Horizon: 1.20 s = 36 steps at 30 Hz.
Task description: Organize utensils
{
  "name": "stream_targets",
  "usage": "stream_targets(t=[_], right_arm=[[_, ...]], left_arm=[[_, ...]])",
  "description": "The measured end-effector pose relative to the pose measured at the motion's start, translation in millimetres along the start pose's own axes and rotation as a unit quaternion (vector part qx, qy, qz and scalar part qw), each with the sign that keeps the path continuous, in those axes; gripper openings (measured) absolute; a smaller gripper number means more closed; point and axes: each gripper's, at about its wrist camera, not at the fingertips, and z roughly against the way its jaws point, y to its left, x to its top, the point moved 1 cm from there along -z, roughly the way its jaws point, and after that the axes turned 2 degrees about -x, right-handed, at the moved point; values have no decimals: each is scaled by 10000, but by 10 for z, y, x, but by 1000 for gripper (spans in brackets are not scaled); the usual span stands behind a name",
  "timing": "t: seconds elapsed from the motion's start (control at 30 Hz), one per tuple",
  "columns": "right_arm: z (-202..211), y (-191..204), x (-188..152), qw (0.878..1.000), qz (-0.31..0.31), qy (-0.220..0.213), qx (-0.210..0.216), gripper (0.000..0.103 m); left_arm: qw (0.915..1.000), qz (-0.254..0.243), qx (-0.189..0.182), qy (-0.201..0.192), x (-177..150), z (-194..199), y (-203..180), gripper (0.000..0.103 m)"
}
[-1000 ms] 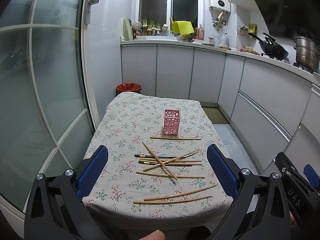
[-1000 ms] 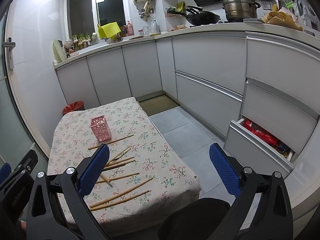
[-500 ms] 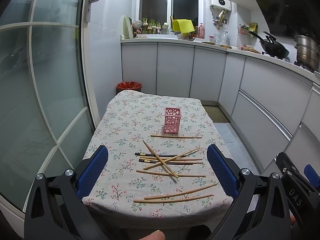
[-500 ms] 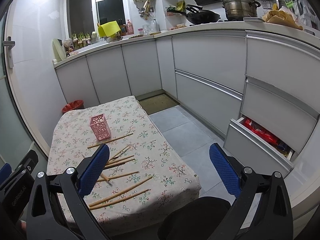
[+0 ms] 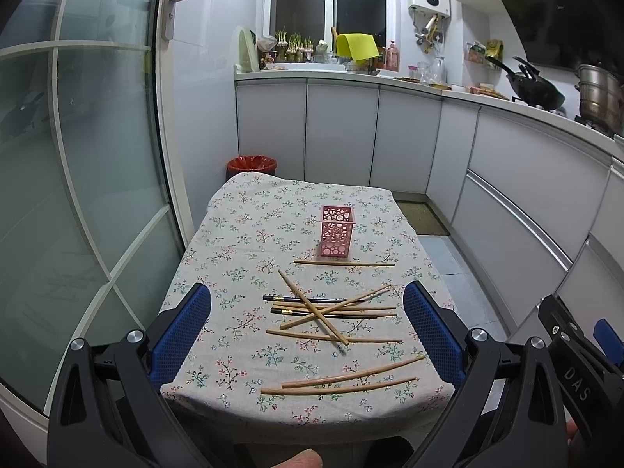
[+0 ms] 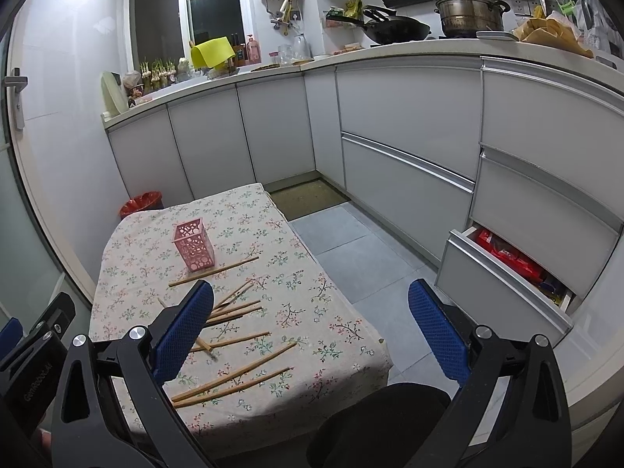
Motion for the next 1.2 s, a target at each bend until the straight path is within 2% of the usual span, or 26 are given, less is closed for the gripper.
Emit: stream_targets(t=[0.37, 0.47, 0.57, 0.63, 0.7, 0.73, 0.77, 0.87, 0.97, 1.03, 1.07, 1.13, 1.2], right_arm=[[-182, 40, 31, 9998, -18, 219, 9, 96], [-319, -36, 50, 9988, -257, 417, 89, 96], [-498, -182, 69, 9965, -604, 573, 72, 96], [-618, -292, 72, 9943, -850, 639, 64, 96], [-780, -417, 66, 9911, -1108, 737, 36, 96], [-867, -469, 59, 9895, -1199, 812, 15, 96], [-962, -514, 47, 9876, -1277, 908, -1, 96], [-1261, -567, -13, 9827, -1420, 1193, 11, 96], [-1536, -570, -75, 9795, -1442, 1407, 31, 96], [-1714, -583, -126, 9771, -1464, 1541, 3, 96], [-1790, -598, -143, 9759, -1482, 1601, -21, 96], [-1986, -657, -193, 9726, -1520, 1756, -114, 96], [-2172, -722, -261, 9681, -1567, 1946, -206, 96]], left_arm=[[9997, -150, 17, 184, 12, -192, -34, 96], [9982, -461, -72, 388, 67, -369, -80, 96], [9866, -1304, -383, 899, 121, -712, -231, 96], [9702, -1883, -676, 1366, 110, -1045, -356, 96], [9562, -2100, -969, 1794, 74, -1341, -431, 96], [9467, -2195, -1167, 2048, 43, -1493, -485, 96], [9328, -2354, -1403, 2341, 11, -1689, -568, 96], [9010, -2984, -1643, 2687, -48, -2101, -867, 96], [8767, -3379, -1856, 2878, 37, -2497, -1178, 96], [8585, -3515, -2105, 3084, 126, -2755, -1377, 96], [8401, -3586, -2304, 3356, 152, -2959, -1523, 96], [8187, -3605, -2472, 3723, 190, -3306, -1732, 96], [8089, -3521, -2555, 3955, 210, -3640, -1907, 96]])
